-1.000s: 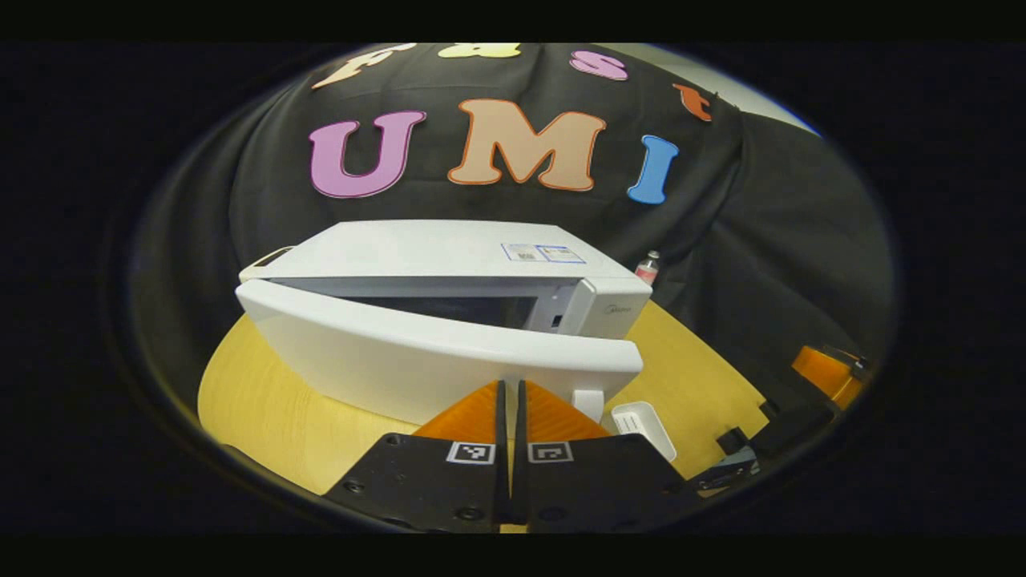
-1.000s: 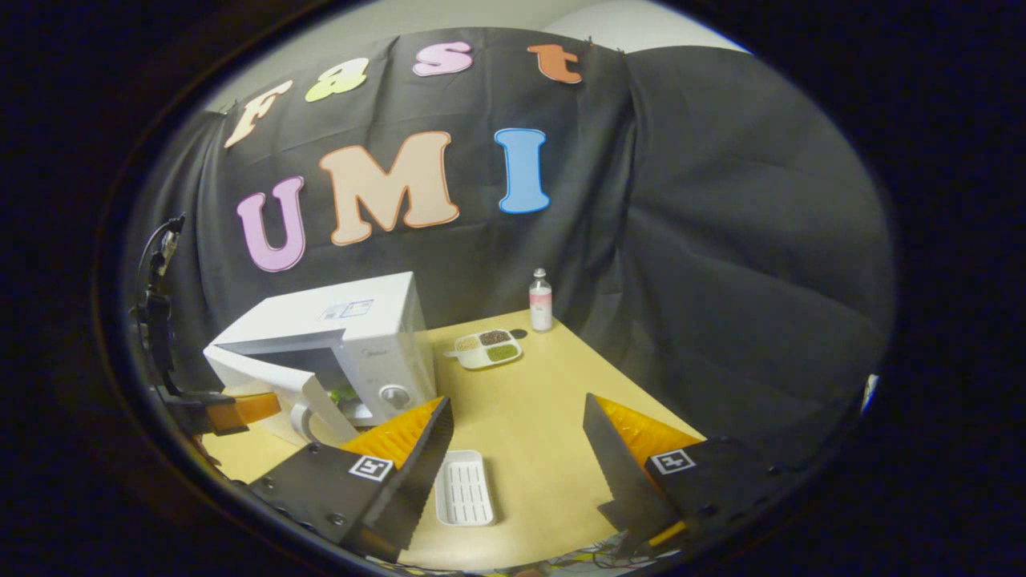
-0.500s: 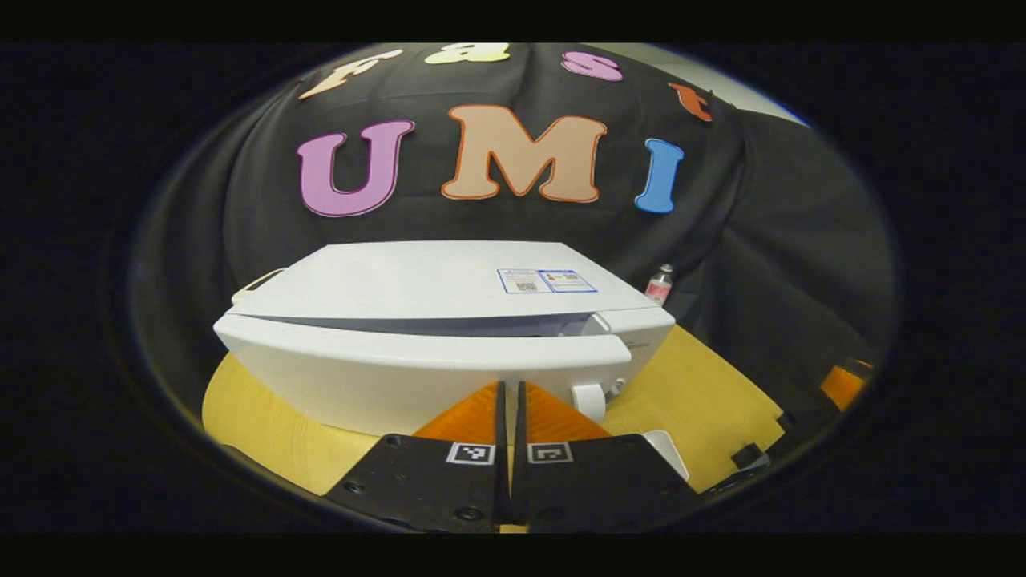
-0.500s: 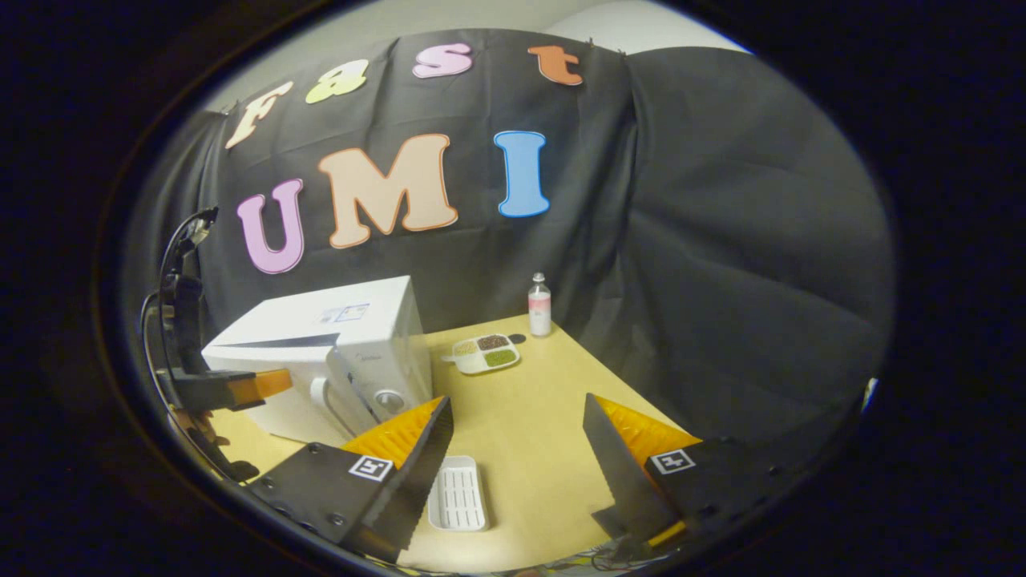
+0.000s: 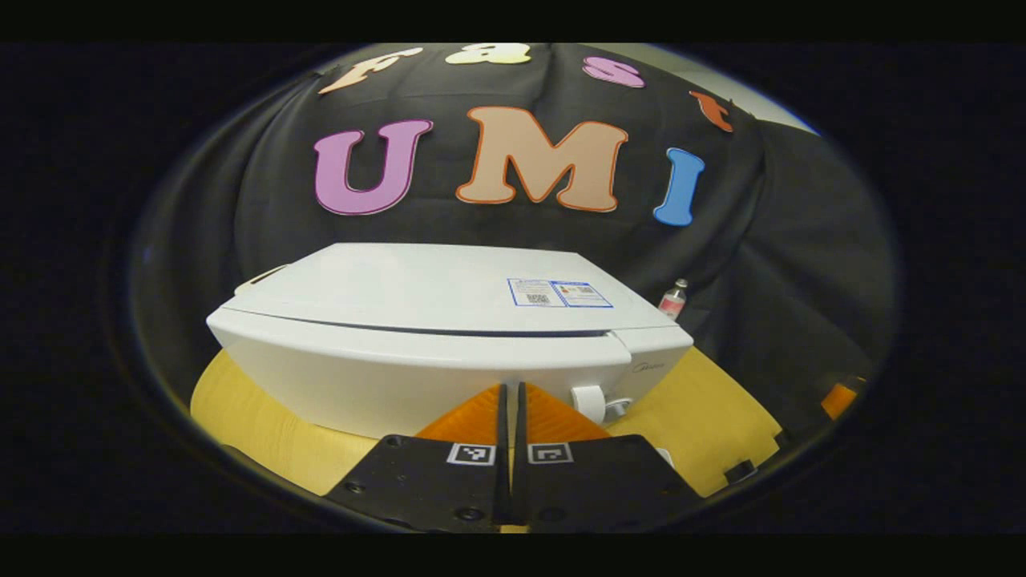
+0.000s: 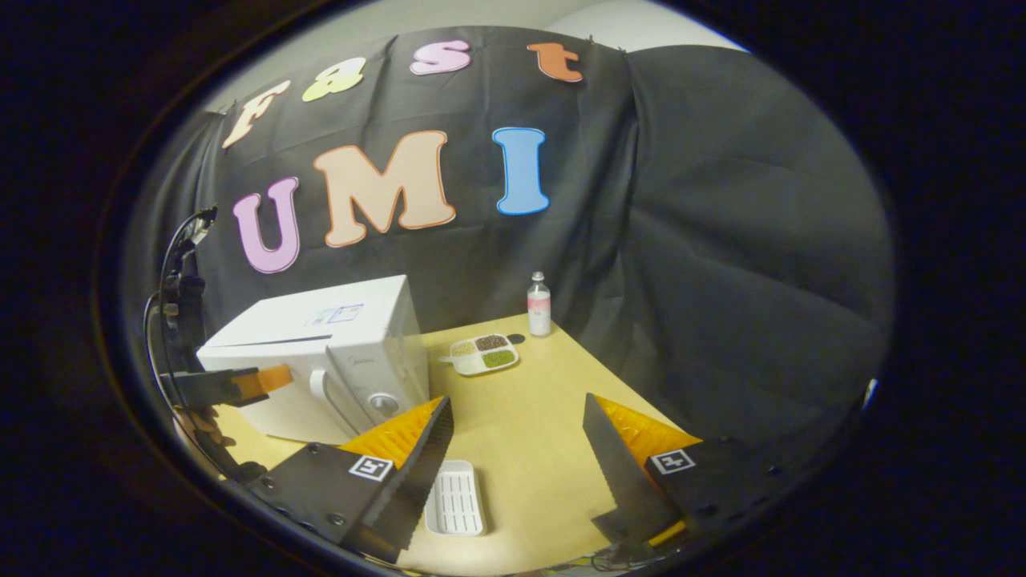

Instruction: Open the microwave oven with the left hand, put the food in, and close the microwave oven.

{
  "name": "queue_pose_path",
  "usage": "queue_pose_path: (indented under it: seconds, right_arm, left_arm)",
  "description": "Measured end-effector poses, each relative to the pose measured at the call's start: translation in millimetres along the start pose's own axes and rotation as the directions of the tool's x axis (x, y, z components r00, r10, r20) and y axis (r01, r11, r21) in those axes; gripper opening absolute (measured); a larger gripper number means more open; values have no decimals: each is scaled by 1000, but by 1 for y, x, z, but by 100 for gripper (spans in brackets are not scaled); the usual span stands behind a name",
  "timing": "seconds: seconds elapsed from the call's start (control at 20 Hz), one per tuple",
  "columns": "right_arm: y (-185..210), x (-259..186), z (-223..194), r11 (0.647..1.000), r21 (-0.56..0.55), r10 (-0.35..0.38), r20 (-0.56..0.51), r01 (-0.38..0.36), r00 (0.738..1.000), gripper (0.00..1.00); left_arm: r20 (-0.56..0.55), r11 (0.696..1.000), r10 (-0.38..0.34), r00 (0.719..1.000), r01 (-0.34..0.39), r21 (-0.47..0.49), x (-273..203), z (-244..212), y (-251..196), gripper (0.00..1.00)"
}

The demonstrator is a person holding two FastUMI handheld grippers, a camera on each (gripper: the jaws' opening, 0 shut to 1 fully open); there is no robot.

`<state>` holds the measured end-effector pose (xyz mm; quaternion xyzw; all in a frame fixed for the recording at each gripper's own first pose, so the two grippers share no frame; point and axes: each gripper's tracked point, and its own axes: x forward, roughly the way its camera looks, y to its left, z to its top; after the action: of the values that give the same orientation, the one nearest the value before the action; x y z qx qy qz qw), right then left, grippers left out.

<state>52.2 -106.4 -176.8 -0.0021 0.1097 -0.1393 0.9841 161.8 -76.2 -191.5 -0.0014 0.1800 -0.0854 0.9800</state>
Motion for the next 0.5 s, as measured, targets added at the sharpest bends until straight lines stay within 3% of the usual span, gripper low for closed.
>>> queue_pose_path:
  seconds: [0.15, 0.2, 0.35, 0.4, 0.45, 0.5]
  right_arm:
    - [8, 4, -6, 1000, -10, 20, -21, -21, 1000, 92]
    - [11, 6, -6, 999, -15, 28, -26, -29, 999, 100]
    - [20, 7, -7, 998, -27, 53, -34, -54, 998, 100]
    - [23, 6, -11, 997, -33, 63, -42, -65, 997, 92]
    - [26, 5, -13, 996, -43, 72, -48, -74, 996, 100]
    - [28, 3, -14, 995, -53, 80, -54, -83, 995, 100]
  left_arm:
    - [6, 1000, -1, 1000, 1, -18, 1, 0, 0, 1]
    - [6, 1000, -6, 1000, 6, -21, 1, 0, -1, 0]
    - [24, 999, 5, 1000, -4, -35, 10, 7, 0, 1]
    - [-16, 998, -10, 1000, 9, -60, 9, -4, -5, 2]
    - [-11, 998, -13, 1000, 12, -62, 9, -2, -7, 1]
    - [-6, 999, -17, 1000, 16, -52, 10, 0, -7, 1]
